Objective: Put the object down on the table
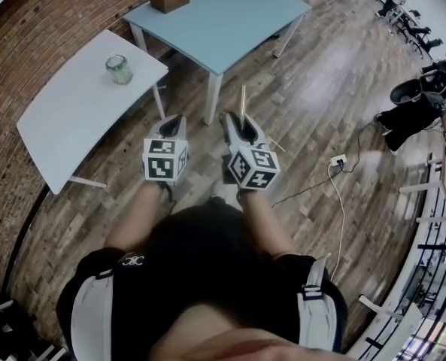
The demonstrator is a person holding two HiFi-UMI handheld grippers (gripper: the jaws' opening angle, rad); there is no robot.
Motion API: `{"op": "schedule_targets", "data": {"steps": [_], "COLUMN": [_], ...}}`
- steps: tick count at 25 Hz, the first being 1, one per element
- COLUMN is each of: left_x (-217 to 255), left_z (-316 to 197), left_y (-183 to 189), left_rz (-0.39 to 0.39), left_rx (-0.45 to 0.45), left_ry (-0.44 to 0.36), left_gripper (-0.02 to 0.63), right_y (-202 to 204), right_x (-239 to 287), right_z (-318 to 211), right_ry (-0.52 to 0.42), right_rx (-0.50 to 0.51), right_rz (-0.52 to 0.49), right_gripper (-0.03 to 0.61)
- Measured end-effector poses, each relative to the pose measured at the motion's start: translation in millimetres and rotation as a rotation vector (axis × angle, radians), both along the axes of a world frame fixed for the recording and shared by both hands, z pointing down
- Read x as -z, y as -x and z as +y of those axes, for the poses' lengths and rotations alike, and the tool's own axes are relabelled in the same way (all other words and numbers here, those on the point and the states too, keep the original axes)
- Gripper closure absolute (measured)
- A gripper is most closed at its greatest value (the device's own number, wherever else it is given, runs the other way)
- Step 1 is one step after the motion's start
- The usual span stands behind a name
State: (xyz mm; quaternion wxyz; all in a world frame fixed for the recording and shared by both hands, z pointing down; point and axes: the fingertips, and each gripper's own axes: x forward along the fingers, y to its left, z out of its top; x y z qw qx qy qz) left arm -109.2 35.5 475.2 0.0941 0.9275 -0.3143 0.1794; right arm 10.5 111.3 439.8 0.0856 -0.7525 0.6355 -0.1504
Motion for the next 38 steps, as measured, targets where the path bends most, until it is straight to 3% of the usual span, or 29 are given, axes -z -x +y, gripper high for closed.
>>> {"op": "schedule_targets", "data": {"steps": [19,29,38], "left_x": [11,-1,-12], "left_z": [-74,-96,-135], "left_y": [-142,-147,-148], "left_rz": [-0.044,-0.073,-0.052], "left_rx": [0.061,0.139,0.176], "left_ry": [0.005,0.030,0.043], "left_gripper": [0.614,0.614,0.614], "right_y": [-145,-168,-165], "right_x": [7,-3,-16], "right_z": [-85,-120,-161], "right_ry": [-0.012,-0.019,0.018], "right_rx": [0.076,0.129,0.176], "right_rz": [-0.048,-0.121,-0.083], "right_gripper": [0.416,0.416,0.416]}}
